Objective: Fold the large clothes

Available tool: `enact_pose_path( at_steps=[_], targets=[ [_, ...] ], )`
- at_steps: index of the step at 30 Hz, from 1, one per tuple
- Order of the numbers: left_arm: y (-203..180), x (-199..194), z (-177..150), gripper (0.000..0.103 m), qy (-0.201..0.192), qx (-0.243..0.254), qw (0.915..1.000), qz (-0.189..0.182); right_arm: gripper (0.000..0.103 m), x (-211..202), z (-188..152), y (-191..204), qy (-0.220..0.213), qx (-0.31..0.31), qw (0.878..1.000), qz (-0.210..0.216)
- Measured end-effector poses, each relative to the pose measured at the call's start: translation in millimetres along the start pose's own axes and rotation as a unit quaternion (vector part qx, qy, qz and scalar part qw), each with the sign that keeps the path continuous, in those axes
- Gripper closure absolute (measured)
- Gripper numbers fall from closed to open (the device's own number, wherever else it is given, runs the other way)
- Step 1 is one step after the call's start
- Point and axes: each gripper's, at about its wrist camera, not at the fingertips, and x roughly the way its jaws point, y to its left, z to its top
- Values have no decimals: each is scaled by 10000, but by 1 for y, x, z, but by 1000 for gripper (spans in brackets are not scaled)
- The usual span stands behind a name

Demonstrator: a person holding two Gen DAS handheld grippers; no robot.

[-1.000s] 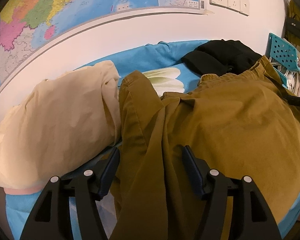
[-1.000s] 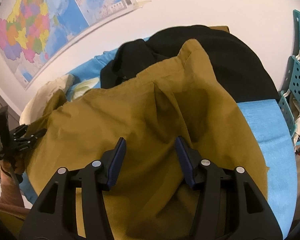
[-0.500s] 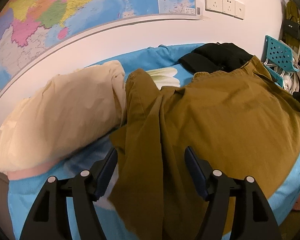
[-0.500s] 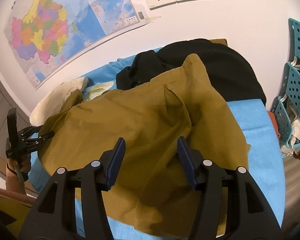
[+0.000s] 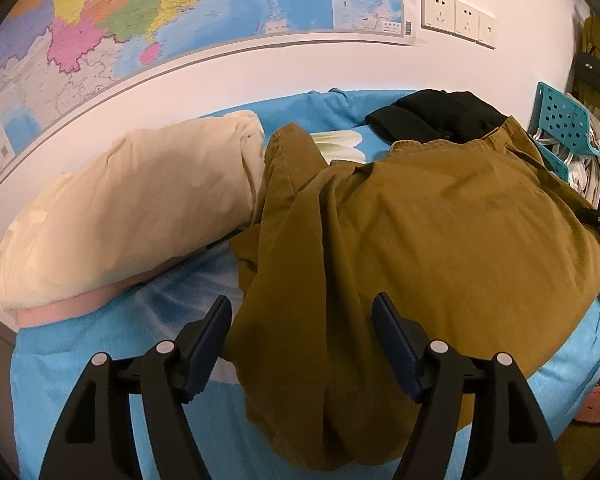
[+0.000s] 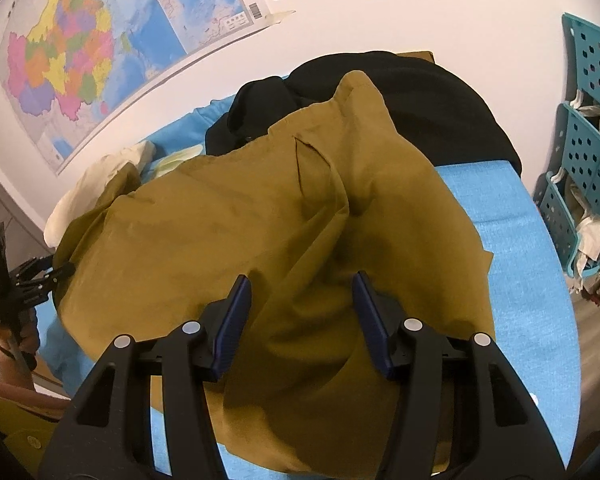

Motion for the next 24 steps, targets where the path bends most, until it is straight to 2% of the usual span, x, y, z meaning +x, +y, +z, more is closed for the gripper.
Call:
enact_pose_path(
  at_steps=[2,9,17,24],
  targets=[
    [0,-1,-2,31,19,-40,10000,-6,51,-2,0,0,-11,30,10000,-5],
    [4,-11,-14,29,9,-219,9997,-78,39,-15,-1,9,-108,-53,9999,41],
    [11,-24,-29,25,8,-411,9990,-158,38,-41,-10,20,-241,-196,9995,108],
    [13,-33,-57,25,166,-583,9968,-520,37,-53,-27,18,-253,-103,9994,195]
  ],
)
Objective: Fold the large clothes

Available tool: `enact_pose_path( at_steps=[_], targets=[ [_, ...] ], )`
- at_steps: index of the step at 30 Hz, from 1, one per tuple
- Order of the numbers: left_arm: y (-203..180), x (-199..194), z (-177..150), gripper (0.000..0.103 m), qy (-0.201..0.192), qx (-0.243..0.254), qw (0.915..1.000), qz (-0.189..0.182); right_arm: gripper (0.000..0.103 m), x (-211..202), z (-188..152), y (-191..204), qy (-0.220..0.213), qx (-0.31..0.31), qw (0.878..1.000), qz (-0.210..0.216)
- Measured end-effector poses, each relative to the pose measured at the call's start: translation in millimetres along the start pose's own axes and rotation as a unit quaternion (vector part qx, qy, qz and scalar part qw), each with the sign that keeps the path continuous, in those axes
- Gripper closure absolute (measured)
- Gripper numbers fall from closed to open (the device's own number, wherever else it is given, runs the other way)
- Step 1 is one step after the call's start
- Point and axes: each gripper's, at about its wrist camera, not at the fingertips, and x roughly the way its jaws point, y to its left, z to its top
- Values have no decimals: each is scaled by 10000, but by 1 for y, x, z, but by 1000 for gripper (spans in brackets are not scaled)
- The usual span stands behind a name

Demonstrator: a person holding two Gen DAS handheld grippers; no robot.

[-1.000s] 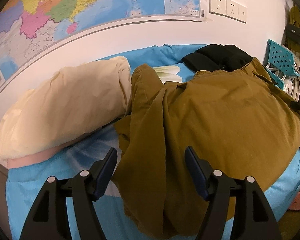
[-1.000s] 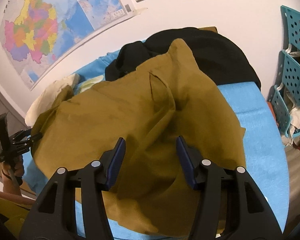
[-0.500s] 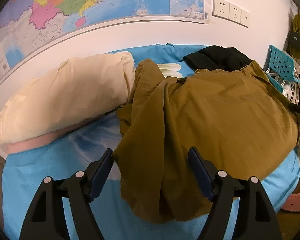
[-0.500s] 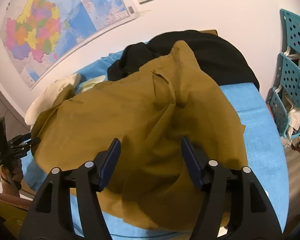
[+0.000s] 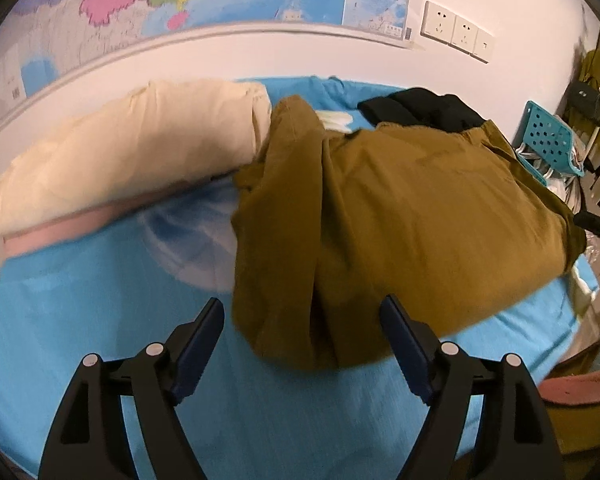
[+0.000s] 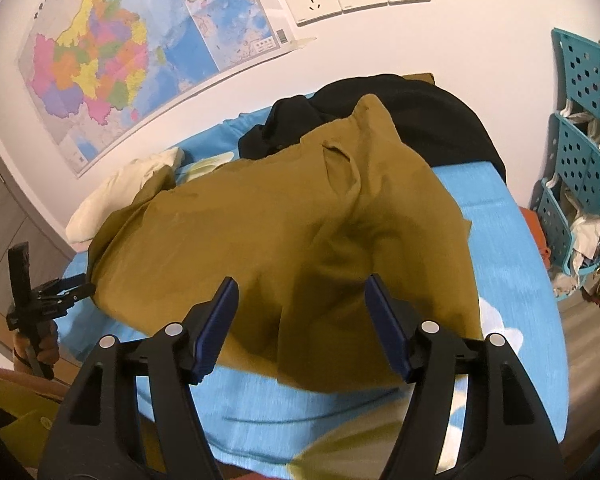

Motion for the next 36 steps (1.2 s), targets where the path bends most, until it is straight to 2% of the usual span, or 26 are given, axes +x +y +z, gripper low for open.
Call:
enact_pose_path(
  at_steps=[5,12,19,28,36],
  targets=[
    [5,5,-17,25,253,-253,9990,-256,37,13,-10,-7,151,159,9998,24],
    [0,17,-29,25,523,-395,9963,-561,34,3,-16,-10,128,354,9990,241],
    [-11,20,-27,24,527,-352,9959,-651,32,-10,-31,-17,183,667,9963,508],
    [-17,19,-29,24,515,-345,9949,-793,27,-16,-61,-28,464,1195,9878,883],
    [-19,19,-30,23,494,-487,9902,-1211,27,3,-66,-31,525,1687,9787,1040]
  ],
)
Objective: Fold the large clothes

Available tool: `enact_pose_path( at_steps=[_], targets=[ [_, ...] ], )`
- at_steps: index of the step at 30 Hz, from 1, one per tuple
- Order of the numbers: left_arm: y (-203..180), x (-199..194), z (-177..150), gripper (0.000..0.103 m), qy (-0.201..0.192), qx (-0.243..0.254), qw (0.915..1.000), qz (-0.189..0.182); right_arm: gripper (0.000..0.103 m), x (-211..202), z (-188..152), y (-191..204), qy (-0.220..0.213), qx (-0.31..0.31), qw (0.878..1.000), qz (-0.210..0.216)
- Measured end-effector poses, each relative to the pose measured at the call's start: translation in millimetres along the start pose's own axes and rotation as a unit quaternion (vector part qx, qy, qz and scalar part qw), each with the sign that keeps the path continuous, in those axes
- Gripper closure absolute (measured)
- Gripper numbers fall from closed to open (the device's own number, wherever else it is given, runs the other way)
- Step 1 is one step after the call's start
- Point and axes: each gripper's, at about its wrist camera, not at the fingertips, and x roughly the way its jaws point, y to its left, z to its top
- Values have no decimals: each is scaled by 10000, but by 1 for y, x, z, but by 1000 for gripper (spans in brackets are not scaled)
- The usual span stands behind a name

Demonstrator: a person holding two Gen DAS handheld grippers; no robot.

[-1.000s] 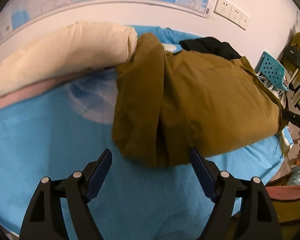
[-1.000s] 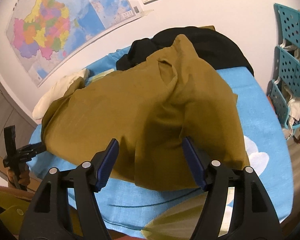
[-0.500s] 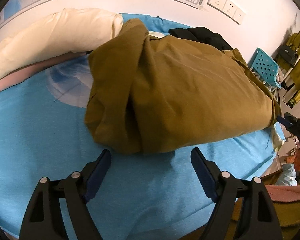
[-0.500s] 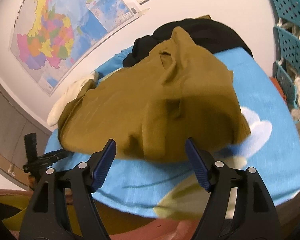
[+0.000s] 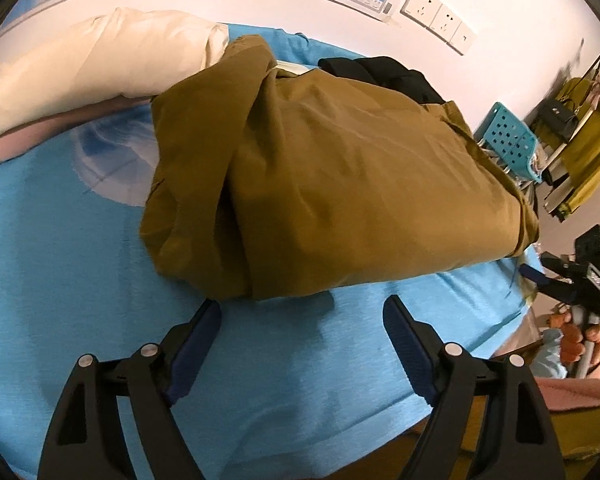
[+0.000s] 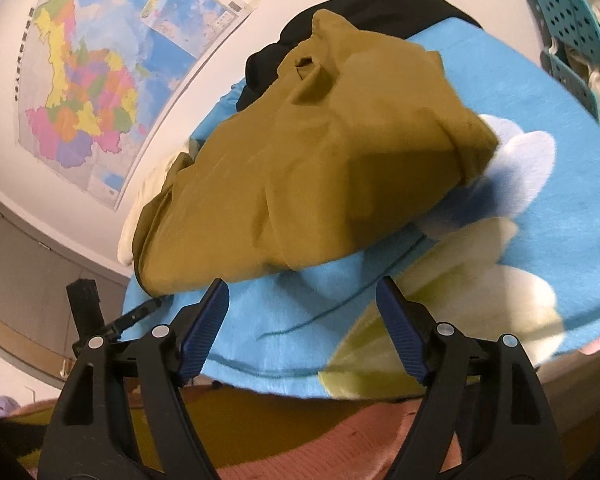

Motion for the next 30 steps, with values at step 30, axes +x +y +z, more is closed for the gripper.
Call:
enact_pose_path(
  at_steps=[30],
  targets=[
    [-3,18,26,18,8,-458,9985,-306,19,51,39,18,-627,549,9965,-118]
  ],
)
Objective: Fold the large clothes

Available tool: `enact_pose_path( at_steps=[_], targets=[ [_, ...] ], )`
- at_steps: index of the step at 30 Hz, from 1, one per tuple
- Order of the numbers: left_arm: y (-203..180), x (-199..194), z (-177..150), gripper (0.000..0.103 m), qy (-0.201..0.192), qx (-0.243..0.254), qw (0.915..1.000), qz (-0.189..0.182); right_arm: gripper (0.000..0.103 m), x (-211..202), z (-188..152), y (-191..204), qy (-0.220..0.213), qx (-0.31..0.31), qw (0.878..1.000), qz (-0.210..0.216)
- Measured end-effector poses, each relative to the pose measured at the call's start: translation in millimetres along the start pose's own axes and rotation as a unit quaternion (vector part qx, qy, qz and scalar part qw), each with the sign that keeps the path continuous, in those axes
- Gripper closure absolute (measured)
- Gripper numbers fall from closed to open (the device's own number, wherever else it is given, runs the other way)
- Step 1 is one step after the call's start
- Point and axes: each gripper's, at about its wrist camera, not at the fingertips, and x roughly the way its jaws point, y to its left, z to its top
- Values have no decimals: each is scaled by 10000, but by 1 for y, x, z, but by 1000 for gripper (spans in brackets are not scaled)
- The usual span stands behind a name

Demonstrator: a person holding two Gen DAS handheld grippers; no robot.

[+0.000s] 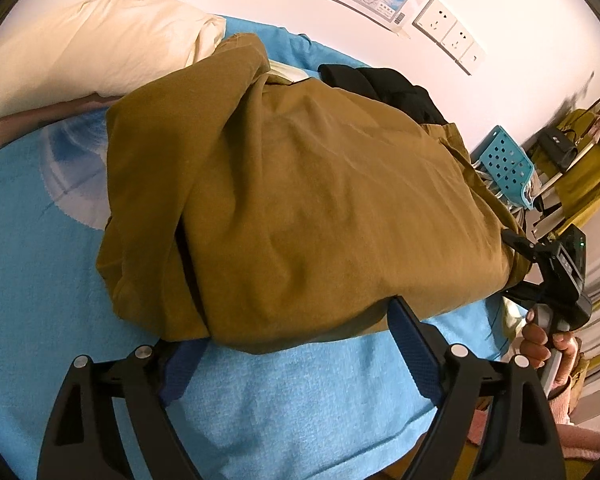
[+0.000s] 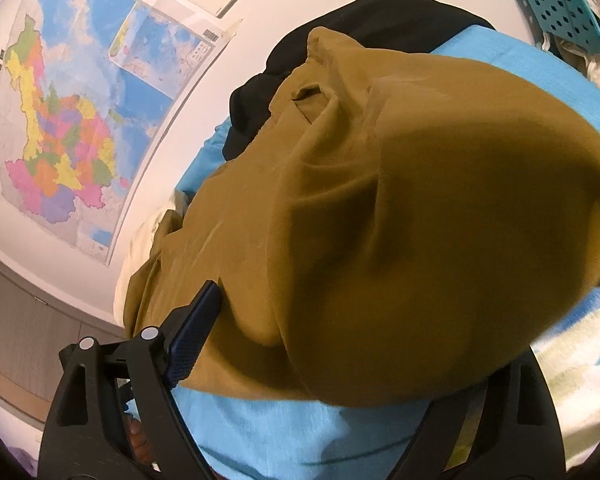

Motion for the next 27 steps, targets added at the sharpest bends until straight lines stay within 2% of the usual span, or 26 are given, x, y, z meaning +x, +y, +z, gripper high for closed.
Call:
enact_pose_path(
  at_steps=[7,12,17,20,23,27],
  targets=[
    [2,2,3,11,-24,-131,9998,-161,19,12,8,5,-86,5,10000,-41],
    [12,4,17,9,-80,-596,9968,-531,19,18,13,7,-83,-4,9999,-66],
    [21,4,27,9,-311,-1141,9906,-686,19,20,12,8,-90,-84,9999,-84],
    [13,6,28,9,-402,-1099,9922,-420,19,21,13,8,-96,-108,9999,-84],
    [-2,8,28,9,-495,-916,9946,-3,17,21,13,9,-94,-116,9999,-77],
    [-5,9,28,9,-576,-888,9942,188,15,22,14,10,-130,-122,9998,-92]
  ],
)
